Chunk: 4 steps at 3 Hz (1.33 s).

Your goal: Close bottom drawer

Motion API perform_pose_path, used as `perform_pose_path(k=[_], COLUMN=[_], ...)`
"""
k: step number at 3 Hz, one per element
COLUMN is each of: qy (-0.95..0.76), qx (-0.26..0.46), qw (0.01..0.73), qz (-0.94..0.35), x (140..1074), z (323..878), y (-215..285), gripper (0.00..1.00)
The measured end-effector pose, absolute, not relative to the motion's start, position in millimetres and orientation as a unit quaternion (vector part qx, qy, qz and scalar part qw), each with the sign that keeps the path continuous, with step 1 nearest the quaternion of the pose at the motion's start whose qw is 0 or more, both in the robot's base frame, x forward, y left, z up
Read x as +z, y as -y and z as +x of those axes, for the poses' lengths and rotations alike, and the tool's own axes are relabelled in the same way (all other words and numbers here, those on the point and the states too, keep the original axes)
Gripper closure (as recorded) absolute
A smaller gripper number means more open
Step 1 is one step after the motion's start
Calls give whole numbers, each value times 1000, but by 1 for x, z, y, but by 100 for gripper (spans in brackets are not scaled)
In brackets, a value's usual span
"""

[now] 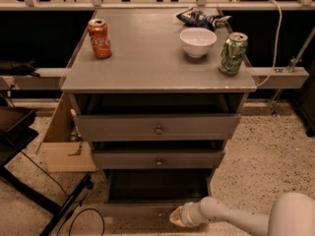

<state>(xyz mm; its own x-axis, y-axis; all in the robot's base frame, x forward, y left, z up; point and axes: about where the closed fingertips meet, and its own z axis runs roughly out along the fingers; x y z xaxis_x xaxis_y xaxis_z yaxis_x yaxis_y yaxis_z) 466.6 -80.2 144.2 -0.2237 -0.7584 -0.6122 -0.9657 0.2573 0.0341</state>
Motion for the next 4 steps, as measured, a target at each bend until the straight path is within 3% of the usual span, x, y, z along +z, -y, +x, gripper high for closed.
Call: perform_pose_path(k=[2, 4], qy=[-750, -750], qx=[207, 214], qw=[292, 293], qz=[-556, -554], x=[171, 148], z=[523, 524], y=[72, 60], gripper=[100, 100])
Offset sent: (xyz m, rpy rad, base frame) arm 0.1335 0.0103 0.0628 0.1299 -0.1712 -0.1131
